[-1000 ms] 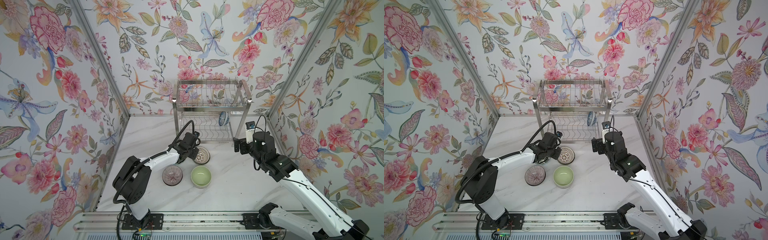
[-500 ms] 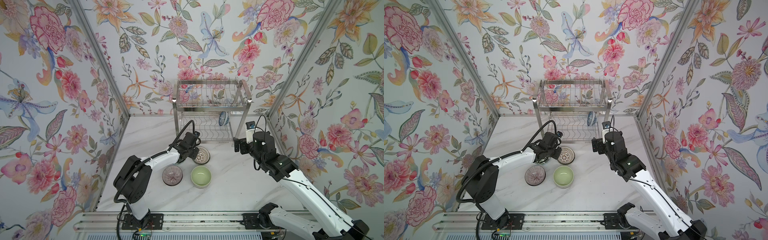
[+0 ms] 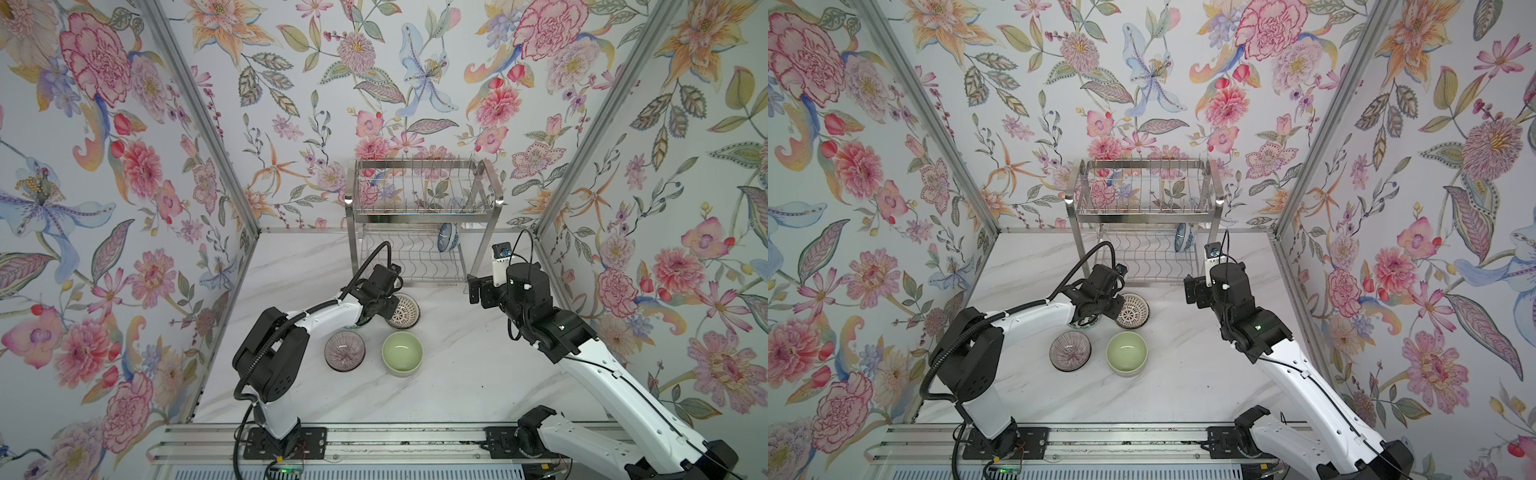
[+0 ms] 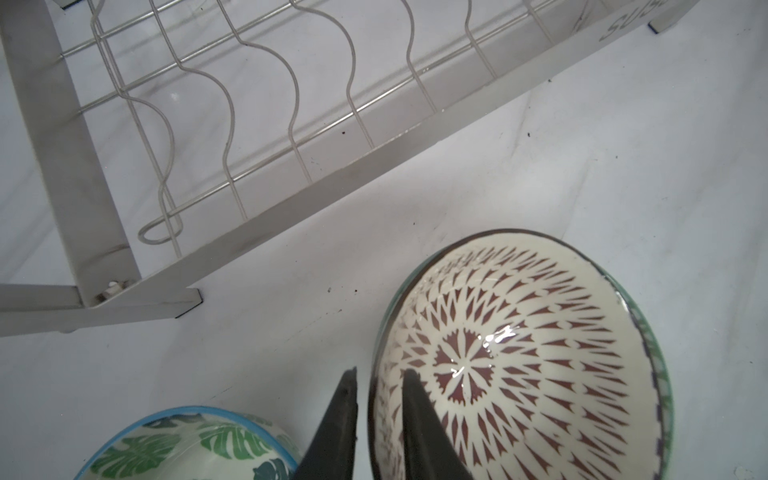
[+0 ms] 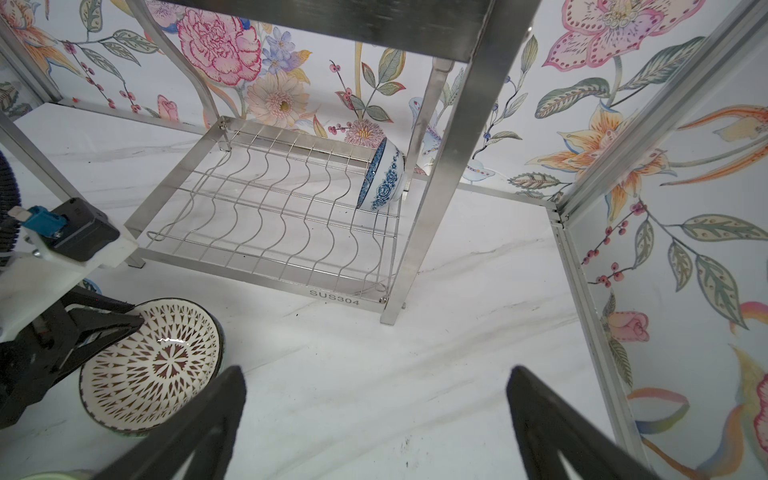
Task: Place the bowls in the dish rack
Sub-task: 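Close the left gripper on the maroon-patterned bowl rim and lift it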
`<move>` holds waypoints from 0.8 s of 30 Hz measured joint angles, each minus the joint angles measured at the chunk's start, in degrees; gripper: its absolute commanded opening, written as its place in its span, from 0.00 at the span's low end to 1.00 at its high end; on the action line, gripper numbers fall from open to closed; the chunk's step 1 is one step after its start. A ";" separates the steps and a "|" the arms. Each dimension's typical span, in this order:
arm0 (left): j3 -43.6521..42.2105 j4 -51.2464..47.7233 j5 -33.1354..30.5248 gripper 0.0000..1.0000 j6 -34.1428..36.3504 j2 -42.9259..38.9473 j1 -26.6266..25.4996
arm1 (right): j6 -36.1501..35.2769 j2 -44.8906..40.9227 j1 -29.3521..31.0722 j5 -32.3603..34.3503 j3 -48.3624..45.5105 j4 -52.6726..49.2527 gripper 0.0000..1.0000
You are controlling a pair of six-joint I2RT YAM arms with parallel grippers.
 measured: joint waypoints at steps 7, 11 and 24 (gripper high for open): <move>0.15 -0.22 -0.87 0.16 -0.02 0.00 0.00 | 0.00 0.00 -0.04 -0.02 0.00 0.00 0.99; 0.17 -0.22 -0.87 0.17 -0.02 0.00 0.00 | 0.00 0.00 -0.11 0.00 -0.02 -0.02 0.99; 0.42 -0.46 -0.83 0.14 -0.02 1.03 -0.02 | -0.02 -0.02 -0.52 -0.02 -0.42 -0.02 0.99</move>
